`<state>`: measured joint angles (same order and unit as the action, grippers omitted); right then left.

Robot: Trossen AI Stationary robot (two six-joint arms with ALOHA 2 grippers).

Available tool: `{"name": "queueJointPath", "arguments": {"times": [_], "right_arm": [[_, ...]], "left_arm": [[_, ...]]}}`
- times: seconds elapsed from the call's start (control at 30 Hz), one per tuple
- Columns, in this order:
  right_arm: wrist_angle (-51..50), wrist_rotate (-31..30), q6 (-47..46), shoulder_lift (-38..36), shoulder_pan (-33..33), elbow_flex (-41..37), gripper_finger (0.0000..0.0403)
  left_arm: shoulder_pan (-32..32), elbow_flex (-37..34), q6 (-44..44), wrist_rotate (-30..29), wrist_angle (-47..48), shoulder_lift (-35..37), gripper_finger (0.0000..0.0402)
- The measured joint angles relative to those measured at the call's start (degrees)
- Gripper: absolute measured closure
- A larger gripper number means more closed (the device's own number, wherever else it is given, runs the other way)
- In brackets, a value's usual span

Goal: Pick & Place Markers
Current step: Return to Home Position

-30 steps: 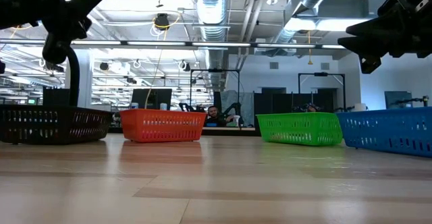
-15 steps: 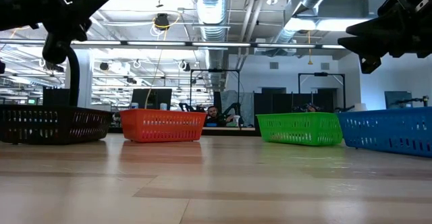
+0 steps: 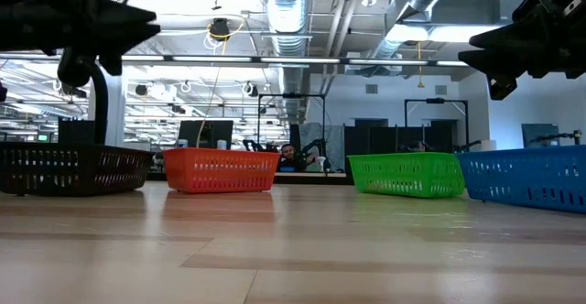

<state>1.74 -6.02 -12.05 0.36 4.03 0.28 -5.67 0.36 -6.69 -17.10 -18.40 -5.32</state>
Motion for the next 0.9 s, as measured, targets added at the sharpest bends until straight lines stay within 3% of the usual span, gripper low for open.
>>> {"name": "queueJointPath", "arguments": {"times": [0.2, 0.5, 0.9], "right_arm": [[0.0, 0.0, 0.0, 0.0, 0.0, 0.0, 0.0266], [0.0, 0.0, 0.0, 0.0, 0.0, 0.0, 0.0266], [0.0, 0.0, 0.0, 0.0, 0.0, 0.0, 0.0266]], "left_arm": [[-0.6, 0.0, 0.0, 0.0, 0.9, -3.9, 0.0286], [-0.7, 0.0, 0.0, 0.0, 0.1, 5.3, 0.0286], [-0.7, 0.0, 0.0, 0.0, -1.8, 4.9, 0.0286]]}}
